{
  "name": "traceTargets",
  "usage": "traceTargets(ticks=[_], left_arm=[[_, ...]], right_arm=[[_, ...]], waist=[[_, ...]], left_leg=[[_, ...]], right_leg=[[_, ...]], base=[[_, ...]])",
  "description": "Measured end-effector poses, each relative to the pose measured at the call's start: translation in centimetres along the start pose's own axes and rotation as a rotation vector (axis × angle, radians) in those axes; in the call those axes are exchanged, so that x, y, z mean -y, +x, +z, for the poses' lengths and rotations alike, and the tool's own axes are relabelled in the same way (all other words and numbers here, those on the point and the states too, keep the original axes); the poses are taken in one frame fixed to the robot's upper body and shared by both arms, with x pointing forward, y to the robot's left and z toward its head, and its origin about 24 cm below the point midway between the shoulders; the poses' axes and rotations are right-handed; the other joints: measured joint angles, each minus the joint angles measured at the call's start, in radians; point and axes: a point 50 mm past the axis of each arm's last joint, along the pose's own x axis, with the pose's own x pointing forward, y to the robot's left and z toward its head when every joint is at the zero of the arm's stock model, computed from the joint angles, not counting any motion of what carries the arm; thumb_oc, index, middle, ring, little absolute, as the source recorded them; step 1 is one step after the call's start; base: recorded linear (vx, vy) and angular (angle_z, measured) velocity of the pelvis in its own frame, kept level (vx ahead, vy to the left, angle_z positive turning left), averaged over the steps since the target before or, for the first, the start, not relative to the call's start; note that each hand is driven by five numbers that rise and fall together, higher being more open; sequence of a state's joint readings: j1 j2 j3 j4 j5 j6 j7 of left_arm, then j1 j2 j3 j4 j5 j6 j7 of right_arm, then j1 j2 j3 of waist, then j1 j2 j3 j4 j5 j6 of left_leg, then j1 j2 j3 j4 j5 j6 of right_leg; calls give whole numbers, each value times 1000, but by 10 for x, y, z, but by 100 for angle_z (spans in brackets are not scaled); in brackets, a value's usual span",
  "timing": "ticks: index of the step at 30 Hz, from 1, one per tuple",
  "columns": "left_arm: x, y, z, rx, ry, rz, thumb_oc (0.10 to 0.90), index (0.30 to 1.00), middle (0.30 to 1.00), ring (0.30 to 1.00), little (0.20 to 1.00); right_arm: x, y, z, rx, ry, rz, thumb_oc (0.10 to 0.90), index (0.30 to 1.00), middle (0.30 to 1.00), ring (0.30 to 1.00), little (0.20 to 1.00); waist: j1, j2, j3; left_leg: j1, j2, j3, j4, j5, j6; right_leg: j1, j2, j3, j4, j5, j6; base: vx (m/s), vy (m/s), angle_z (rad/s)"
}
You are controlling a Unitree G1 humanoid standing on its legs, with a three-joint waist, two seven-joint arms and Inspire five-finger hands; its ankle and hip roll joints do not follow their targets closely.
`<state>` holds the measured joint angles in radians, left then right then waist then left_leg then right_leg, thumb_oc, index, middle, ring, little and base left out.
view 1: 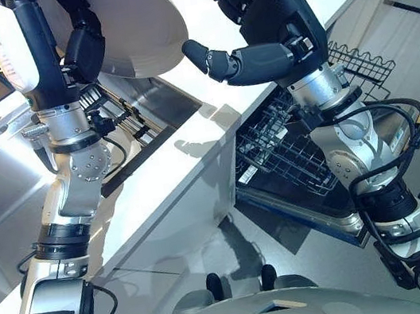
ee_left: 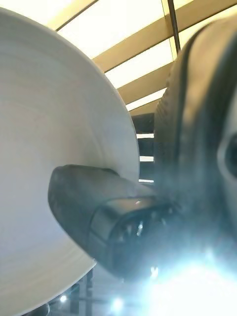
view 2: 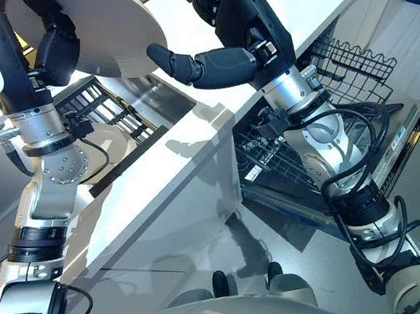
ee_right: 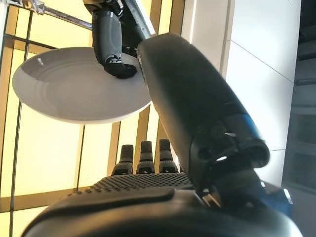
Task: Pick up plates and place into dishwasher.
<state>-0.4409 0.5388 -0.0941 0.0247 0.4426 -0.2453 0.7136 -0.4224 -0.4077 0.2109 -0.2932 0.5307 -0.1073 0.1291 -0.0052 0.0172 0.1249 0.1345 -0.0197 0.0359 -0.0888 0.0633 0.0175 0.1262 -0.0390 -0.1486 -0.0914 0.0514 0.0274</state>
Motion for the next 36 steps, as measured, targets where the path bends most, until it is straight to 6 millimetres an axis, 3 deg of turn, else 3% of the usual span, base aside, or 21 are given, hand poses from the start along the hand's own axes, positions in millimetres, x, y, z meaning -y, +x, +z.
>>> traceTargets(ticks=[9, 16, 17, 18, 29, 34, 36], left_arm=[[28, -17, 10, -31, -95, -87, 100, 300, 300, 300, 200], [47, -31, 19, 5, -107, -215, 100, 300, 300, 300, 200], [49, -33, 21, 9, -113, -230, 100, 300, 300, 300, 200], [51, -35, 22, 13, -119, -243, 100, 300, 300, 300, 200], [52, -35, 41, 93, -211, -288, 100, 300, 300, 300, 200], [53, -42, 43, 13, -317, -359, 361, 524, 524, 524, 461], [53, -51, 42, -30, -359, -397, 394, 552, 552, 552, 494]], right_arm=[[6, -4, -17, -91, 41, -19, 800, 900, 900, 900, 900], [-6, -18, -69, -358, 77, -63, 800, 900, 900, 900, 900], [-6, -20, -75, -387, 82, -78, 262, 439, 439, 439, 362], [-6, -22, -79, -414, 78, -92, 100, 300, 300, 300, 200], [-6, -43, -95, -500, 79, -224, 100, 300, 300, 300, 200], [-4, -54, -96, -495, 42, -275, 100, 300, 300, 300, 200], [-2, -61, -98, -512, 14, -293, 100, 300, 300, 300, 200]], waist=[[-1, -1, 0], [-12, -2, 0], [-11, -2, 0], [-11, -2, 0], [3, -2, 0], [2, -2, 0], [2, -2, 0]], left_leg=[[3, 0, 1, 0, 1, 1], [7, 1, 1, 0, 1, 1], [7, 0, 1, 0, 1, 1], [7, 0, 1, 0, 1, 1], [7, 0, -2, 0, 1, 1], [6, 0, -4, 0, 1, 1], [6, 0, -4, 0, 1, 1]], right_leg=[[2, 0, 1, 0, 0, 0], [6, 0, 1, 0, 0, 0], [6, 0, 1, 0, 0, 0], [6, 0, 1, 0, 0, 0], [7, -1, -2, 0, 0, 0], [7, -1, -4, 0, 0, 0], [7, -1, -4, 0, 0, 0]], base=[[0, 0, 0], [0, 0, 0], [0, 0, 0], [0, 0, 0], [3, -1, 0], [19, -6, 0], [33, -6, 0]])
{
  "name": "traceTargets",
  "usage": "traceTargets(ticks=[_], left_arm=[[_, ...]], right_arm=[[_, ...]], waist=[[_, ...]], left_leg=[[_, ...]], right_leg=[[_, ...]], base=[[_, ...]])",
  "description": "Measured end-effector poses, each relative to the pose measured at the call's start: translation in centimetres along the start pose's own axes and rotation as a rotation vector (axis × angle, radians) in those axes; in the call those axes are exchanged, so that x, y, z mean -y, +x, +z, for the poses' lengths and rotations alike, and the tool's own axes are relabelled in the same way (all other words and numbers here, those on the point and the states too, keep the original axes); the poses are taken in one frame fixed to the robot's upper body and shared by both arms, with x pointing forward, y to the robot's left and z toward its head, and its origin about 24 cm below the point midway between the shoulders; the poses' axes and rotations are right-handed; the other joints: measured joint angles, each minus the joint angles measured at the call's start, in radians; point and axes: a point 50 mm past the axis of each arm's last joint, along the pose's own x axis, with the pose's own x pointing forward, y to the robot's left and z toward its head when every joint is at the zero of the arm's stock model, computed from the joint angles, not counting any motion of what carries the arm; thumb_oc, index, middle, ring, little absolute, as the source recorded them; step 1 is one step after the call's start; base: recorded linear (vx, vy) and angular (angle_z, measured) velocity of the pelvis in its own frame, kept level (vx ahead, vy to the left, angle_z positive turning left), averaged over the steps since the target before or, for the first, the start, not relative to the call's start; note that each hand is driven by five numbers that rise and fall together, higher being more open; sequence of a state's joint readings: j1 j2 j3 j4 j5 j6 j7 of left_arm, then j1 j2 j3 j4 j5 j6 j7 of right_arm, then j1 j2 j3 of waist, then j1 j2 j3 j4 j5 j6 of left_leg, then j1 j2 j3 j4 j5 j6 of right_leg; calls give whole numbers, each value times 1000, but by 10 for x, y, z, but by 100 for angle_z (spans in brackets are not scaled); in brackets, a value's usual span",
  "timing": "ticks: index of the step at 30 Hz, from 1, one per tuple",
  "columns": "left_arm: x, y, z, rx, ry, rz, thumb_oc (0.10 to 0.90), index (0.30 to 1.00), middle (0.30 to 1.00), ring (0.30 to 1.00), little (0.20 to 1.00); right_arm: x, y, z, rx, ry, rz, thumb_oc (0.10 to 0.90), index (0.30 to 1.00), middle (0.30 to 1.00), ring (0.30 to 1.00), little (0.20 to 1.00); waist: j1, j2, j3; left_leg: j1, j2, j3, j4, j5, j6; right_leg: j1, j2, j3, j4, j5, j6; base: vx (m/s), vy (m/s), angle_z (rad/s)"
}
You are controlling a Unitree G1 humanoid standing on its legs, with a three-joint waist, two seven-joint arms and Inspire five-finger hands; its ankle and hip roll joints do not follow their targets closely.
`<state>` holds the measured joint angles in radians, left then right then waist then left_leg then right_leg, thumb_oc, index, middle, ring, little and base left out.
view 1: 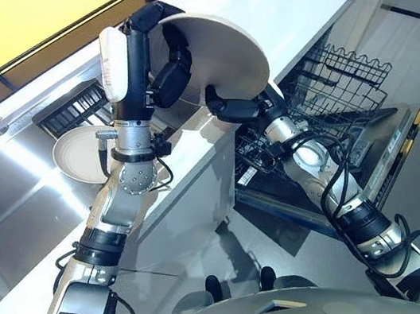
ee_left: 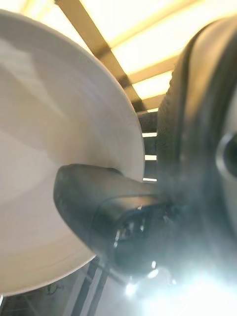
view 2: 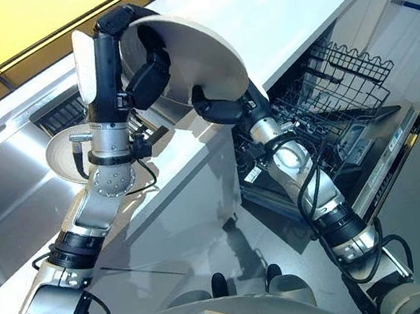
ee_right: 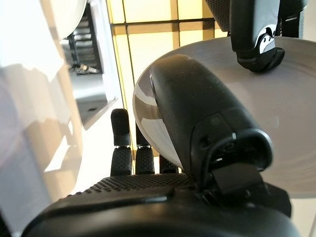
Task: Pick up plates and place into dishwasher.
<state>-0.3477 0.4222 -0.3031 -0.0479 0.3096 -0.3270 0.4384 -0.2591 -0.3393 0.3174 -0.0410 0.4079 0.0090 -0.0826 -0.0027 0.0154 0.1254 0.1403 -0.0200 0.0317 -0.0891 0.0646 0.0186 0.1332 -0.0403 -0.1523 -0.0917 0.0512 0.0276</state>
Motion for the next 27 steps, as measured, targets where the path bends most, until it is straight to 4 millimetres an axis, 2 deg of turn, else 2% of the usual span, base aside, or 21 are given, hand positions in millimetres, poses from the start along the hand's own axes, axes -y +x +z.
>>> traceTargets(ticks=[1, 2, 4, 5, 8, 14, 16, 22, 27], left_arm=[[1, -4, -2, -19, -8, -19, 410, 566, 566, 566, 510], [2, -9, -3, -35, -8, -39, 473, 620, 620, 620, 573], [1, -18, -8, -73, -1, -72, 800, 900, 900, 900, 900], [0, -19, -10, -82, 1, -76, 800, 900, 900, 900, 900], [-10, -38, -26, -203, 10, -116, 800, 900, 900, 900, 900], [-47, -74, -73, -516, 45, -87, 800, 900, 900, 900, 900], [-64, -79, -82, -573, 83, -52, 800, 900, 900, 900, 900], [-87, -88, -95, -642, 135, 0, 800, 900, 900, 900, 900], [-99, -96, -104, -697, 160, 23, 800, 900, 900, 900, 900]], right_arm=[[2, -3, -3, -12, -12, -6, 100, 300, 300, 300, 200], [5, -7, -7, -25, -24, -12, 100, 300, 300, 300, 200], [10, -14, -13, -51, -42, -19, 100, 300, 300, 300, 200], [11, -15, -14, -54, -42, -24, 100, 300, 300, 300, 200], [31, -23, -13, -31, -32, -115, 100, 300, 300, 300, 200], [91, -35, 14, 91, -101, -369, 100, 300, 300, 300, 200], [111, -41, 23, 123, -142, -459, 100, 300, 300, 300, 200], [143, -52, 31, 117, -236, -621, 100, 300, 300, 300, 200], [180, -65, 28, 28, -423, -826, 100, 300, 300, 300, 200]], waist=[[1, 0, 0], [2, 0, 0], [2, 1, 1], [2, 1, 1], [4, 5, 4], [6, 14, 9], [7, 14, 9], [20, 14, 9], [39, 14, 9]], left_leg=[[0, 0, 0, 0, 0, 0], [-1, 0, -1, 0, 0, 0], [-2, 1, -1, 0, 0, 0], [-2, 1, -2, 0, 0, 0], [-2, 1, -3, -3, 0, 0], [-3, 1, -7, -2, 0, 0], [1, 1, -8, 0, 0, 0], [7, 1, -10, 0, 0, 0], [8, 0, -13, -3, 0, 0]], right_leg=[[0, 0, 0, 0, 0, 0], [-1, 0, -1, 0, 0, 0], [-1, 0, -2, -1, 0, 0], [-1, 0, -2, -1, 0, 0], [-1, -1, -4, -5, -1, 1], [1, -1, -12, -5, -4, 3], [6, -1, -19, -5, -2, -1], [13, -1, -23, -5, -5, 0], [16, -2, -24, -5, -8, 4]], base=[[38, -4, 0], [32, -3, 1], [37, -3, 1], [46, 5, 1], [44, 17, 1], [42, 12, 2], [45, 4, 3], [58, -10, 2], [100, -5, 3]])
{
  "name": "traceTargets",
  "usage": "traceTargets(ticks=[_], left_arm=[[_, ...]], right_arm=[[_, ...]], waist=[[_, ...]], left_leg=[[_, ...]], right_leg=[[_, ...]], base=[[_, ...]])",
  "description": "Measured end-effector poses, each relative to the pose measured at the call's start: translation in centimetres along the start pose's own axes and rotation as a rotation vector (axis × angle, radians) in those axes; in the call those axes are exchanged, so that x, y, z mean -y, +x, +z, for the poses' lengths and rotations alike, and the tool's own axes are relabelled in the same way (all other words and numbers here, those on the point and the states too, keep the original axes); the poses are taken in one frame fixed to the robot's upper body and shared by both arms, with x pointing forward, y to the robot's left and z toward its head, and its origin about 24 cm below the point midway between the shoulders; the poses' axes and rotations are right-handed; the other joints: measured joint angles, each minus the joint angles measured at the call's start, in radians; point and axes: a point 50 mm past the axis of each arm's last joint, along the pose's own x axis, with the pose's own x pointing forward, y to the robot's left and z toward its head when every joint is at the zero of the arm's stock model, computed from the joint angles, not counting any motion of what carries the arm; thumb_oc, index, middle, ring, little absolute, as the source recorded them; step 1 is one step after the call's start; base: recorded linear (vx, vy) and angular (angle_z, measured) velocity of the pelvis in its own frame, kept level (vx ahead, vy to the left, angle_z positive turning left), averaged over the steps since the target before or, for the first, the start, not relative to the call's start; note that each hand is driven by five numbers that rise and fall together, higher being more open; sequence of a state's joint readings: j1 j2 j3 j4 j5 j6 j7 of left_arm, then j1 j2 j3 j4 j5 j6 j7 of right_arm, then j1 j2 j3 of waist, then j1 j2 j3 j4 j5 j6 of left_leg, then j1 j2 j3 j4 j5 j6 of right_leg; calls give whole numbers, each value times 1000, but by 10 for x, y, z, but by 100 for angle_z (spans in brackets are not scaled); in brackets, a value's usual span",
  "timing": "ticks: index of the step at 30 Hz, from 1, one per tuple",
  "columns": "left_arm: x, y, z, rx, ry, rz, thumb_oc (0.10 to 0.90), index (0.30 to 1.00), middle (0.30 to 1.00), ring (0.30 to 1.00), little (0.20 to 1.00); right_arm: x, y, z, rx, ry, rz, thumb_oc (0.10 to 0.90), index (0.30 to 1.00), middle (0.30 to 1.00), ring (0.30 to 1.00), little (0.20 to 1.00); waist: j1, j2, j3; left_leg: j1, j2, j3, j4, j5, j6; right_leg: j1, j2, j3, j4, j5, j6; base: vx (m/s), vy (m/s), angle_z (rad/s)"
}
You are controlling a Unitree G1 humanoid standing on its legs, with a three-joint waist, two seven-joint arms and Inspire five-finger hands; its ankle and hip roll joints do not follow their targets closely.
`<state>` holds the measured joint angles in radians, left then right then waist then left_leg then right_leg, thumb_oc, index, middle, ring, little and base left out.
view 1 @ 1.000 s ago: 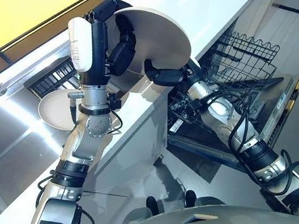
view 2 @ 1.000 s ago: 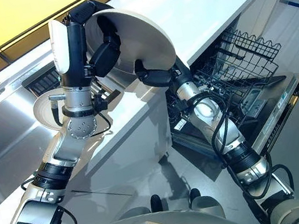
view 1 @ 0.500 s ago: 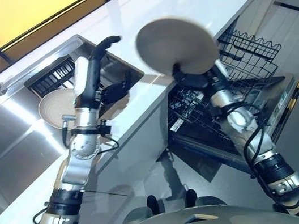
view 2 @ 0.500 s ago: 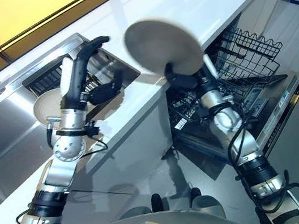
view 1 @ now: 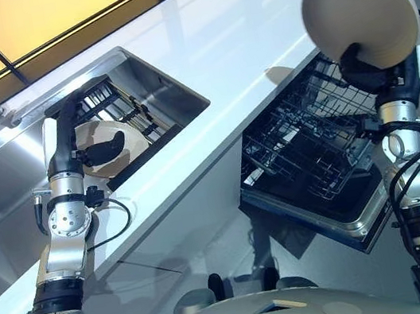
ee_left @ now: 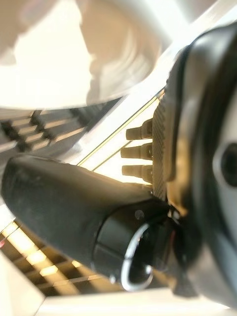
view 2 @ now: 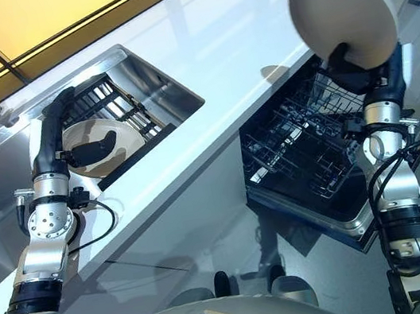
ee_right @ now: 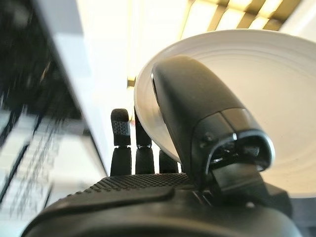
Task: Pick up plates and place into dishwasher.
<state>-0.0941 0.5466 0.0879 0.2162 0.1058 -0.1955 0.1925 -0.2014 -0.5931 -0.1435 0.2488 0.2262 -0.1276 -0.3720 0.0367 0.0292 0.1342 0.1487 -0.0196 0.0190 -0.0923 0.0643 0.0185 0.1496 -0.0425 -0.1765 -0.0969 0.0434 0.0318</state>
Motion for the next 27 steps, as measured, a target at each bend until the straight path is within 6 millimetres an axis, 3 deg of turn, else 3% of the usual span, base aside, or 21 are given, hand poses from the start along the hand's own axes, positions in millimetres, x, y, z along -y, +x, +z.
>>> traceTargets(ticks=[4, 7, 9, 12, 20, 27], left_arm=[[-11, -2, -2, 0, -82, 45, 800, 900, 900, 900, 900], [-19, -4, -5, -14, -141, 74, 800, 900, 900, 900, 900], [-22, -5, -6, -19, -140, 80, 800, 900, 900, 900, 900], [-22, -5, -3, 11, -136, 75, 800, 900, 900, 900, 900], [-26, -5, 4, 74, -125, 94, 800, 900, 900, 900, 900], [-41, -8, 0, 64, -92, 123, 800, 900, 900, 900, 900]], right_arm=[[50, 10, -34, -190, -210, -176, 100, 300, 300, 300, 200], [83, 2, -64, -385, -315, -286, 100, 300, 300, 300, 200], [92, -8, -81, -487, -352, -322, 100, 300, 300, 300, 200], [98, -13, -94, -580, -411, -346, 100, 300, 300, 300, 200], [105, -9, -99, -656, -515, -341, 100, 300, 300, 300, 200], [97, 4, -92, -623, -599, -244, 100, 300, 300, 300, 200]], waist=[[18, -2, 1], [24, -5, 3], [23, -5, 4], [20, 4, 28], [29, 26, 79], [83, 27, 118]], left_leg=[[5, -3, -16, 1, 1, 1], [14, -5, -31, 0, 0, 1], [15, -5, -35, 0, 0, 0], [14, -8, -46, 0, 2, 2], [16, -20, -78, 3, 6, 8], [27, -23, -97, 4, 6, 7]], right_leg=[[12, -2, -9, 0, -2, 2], [27, -4, -24, 0, -10, -2], [30, -9, -26, 0, -12, -1], [32, -11, -31, 5, -12, -1], [51, -16, -53, 5, -16, 4], [72, -19, -53, 6, -24, 5]], base=[[132, 9, 11], [140, 26, 13], [112, 38, 7], [101, 65, 5], [152, 43, 12], [141, 43, 11]])
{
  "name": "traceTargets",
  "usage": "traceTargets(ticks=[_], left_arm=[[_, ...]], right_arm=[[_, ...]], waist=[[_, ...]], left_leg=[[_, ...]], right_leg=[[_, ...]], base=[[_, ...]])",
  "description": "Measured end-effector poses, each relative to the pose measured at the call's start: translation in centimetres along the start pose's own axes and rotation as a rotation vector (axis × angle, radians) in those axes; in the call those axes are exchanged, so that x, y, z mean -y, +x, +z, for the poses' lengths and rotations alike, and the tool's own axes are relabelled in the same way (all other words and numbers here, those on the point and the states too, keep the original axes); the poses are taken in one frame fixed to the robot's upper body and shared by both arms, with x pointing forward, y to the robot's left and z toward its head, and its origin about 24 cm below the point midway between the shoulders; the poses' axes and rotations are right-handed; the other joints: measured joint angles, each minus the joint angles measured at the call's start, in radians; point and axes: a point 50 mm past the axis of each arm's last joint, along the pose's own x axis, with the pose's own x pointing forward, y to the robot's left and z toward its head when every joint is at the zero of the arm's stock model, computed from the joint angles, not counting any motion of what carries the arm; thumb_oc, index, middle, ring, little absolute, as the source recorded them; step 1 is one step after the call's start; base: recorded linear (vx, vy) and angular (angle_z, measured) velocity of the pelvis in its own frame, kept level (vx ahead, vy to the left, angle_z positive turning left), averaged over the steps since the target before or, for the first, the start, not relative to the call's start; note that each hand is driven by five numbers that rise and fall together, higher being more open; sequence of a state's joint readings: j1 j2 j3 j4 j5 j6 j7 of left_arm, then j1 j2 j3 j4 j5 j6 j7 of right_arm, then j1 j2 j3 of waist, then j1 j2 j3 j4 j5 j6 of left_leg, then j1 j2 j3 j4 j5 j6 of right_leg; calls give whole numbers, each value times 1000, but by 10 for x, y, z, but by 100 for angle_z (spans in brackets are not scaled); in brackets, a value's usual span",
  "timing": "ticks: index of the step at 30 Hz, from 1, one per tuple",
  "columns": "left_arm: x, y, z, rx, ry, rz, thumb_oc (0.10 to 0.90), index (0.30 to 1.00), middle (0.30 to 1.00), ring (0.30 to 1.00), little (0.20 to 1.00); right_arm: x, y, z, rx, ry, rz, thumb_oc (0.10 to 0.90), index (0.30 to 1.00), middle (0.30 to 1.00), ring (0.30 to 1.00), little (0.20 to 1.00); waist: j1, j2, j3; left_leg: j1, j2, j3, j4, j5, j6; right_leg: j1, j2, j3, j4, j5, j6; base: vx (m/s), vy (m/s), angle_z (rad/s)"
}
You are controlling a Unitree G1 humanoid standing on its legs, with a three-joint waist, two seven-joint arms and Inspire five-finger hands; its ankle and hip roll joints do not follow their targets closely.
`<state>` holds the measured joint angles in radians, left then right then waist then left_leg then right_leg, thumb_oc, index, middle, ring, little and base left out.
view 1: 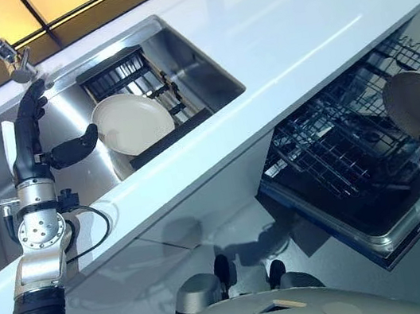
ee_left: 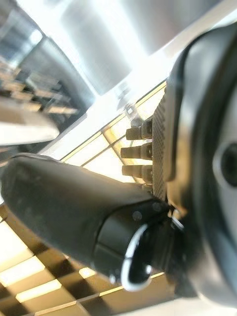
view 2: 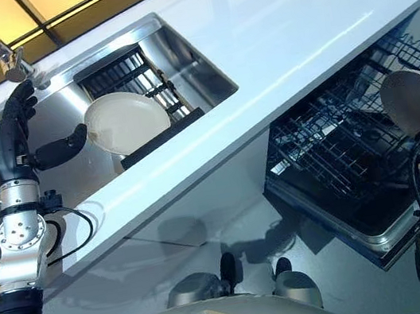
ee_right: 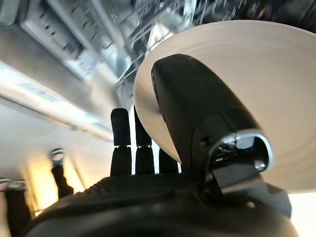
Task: Pick up plates and place into dishwasher.
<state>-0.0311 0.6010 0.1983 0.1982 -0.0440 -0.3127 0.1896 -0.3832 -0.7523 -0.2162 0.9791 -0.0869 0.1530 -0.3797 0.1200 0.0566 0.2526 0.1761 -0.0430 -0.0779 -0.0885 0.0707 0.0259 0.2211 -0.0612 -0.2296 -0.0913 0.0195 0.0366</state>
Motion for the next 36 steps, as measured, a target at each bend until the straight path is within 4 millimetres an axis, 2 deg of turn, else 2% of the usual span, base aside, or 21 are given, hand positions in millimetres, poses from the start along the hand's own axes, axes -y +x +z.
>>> traceTargets(ticks=[6, 10, 12, 15, 16, 18, 19, 20, 21, 22, 26, 29, 33, 36], left_arm=[[-9, -2, -1, 2, -6, 4, 800, 900, 900, 900, 900], [-12, -1, 3, 21, -7, -12, 800, 900, 900, 900, 900], [-12, -1, 6, 38, -29, -8, 800, 900, 900, 900, 900], [-12, 1, 16, 86, -46, -9, 800, 900, 900, 900, 900], [-11, 2, 22, 110, -49, -12, 800, 900, 900, 900, 900], [-12, 2, 25, 122, -52, -13, 800, 900, 900, 900, 900], [-13, 3, 25, 124, -50, -14, 800, 900, 900, 900, 900], [-14, 4, 26, 130, -43, -21, 800, 900, 900, 900, 900], [-14, 6, 28, 137, -40, -30, 800, 900, 900, 900, 900], [-13, 6, 29, 143, -39, -36, 800, 900, 900, 900, 900], [-15, 7, 31, 150, -48, -52, 800, 900, 900, 900, 900], [-17, 8, 32, 152, -47, -56, 800, 900, 900, 900, 900], [-17, 8, 33, 157, -49, -72, 800, 900, 900, 900, 900], [-18, 6, 33, 176, -48, -74, 800, 900, 900, 900, 900]], right_arm=[[7, 6, 28, 82, -75, -21, 100, 300, 300, 300, 200], [10, 12, 38, 80, -236, 51, 100, 300, 300, 300, 200], [7, 13, 35, 41, -327, 113, 100, 300, 300, 300, 200], [5, 13, 15, -110, -423, 219, 100, 300, 300, 300, 200], [9, 13, 5, -177, -484, 254, 100, 300, 300, 300, 200], [18, 16, 4, -215, -505, 301, 100, 300, 300, 300, 200], [18, 17, 7, -212, -519, 316, 174, 364, 364, 364, 274], [19, 17, 12, -209, -553, 331, 443, 594, 594, 594, 543], [21, 18, 14, -209, -569, 341, 556, 691, 691, 691, 656], [23, 18, 15, -216, -595, 354, 800, 900, 900, 900, 900], [17, 16, 13, -237, -604, 475, 800, 900, 900, 900, 900], [1, 11, 10, -220, -571, 561, 800, 900, 900, 900, 900], [-16, 4, 3, -148, -514, 622, 800, 900, 900, 900, 900], [-24, -5, 5, -42, -460, 619, 800, 900, 900, 900, 900]], waist=[[28, 5, 41], [53, 4, 44], [62, 3, 47], [78, 2, 59], [87, 1, 70], [89, -2, 80], [88, -4, 82], [86, -7, 86], [87, -9, 91], [89, -12, 93], [99, -37, 112], [99, -56, 124], [96, -63, 128], [76, -68, 131]], left_leg=[[-5, -8, -13, 0, 6, 3], [-47, -12, -13, 0, 16, 10], [-55, -14, -15, 1, 16, 11], [-67, -14, -22, 1, 16, 11], [-67, -13, -22, 1, 16, 10], [-63, -13, -21, 1, 16, 10], [-59, -13, -20, 1, 15, 9], [-54, -12, -20, 1, 15, 9], [-46, -11, -20, 1, 15, 8], [-40, -11, -20, 1, 14, 7], [-16, -10, -20, 9, 11, 4], [-12, -9, -10, 18, 7, -1], [-5, -11, 4, 32, -2, 2], [7, -10, 12, 33, -3, 4]], right_leg=[[4, -6, 0, 0, -2, 2], [-44, -13, -1, 11, -1, 3], [-51, -13, -2, 11, -2, 4], [-60, -13, -4, 11, -3, 5], [-59, -12, -4, 11, -3, 5], [-54, -12, -4, 10, -3, 5], [-51, -12, -4, 10, -3, 5], [-46, -11, -3, 10, -3, 5], [-38, -10, -3, 10, -3, 5], [-32, -9, -3, 10, -3, 5], [-5, -7, -2, 10, -3, 5], [-6, -7, 5, 23, -3, 5], [-10, -12, 26, 44, -3, 5], [-11, -13, 35, 59, -3, 6]], base=[[-37, 71, 10], [-98, 65, 3], [-68, 21, 1], [-22, 3, 8], [22, 1, 5], [0, 0, 0], [0, 0, 0], [0, 0, 0], [8, -37, 0], [3, -42, 2], [-1, -31, 0], [3, -22, -7], [-3, -19, -14], [-33, -32, -11]])
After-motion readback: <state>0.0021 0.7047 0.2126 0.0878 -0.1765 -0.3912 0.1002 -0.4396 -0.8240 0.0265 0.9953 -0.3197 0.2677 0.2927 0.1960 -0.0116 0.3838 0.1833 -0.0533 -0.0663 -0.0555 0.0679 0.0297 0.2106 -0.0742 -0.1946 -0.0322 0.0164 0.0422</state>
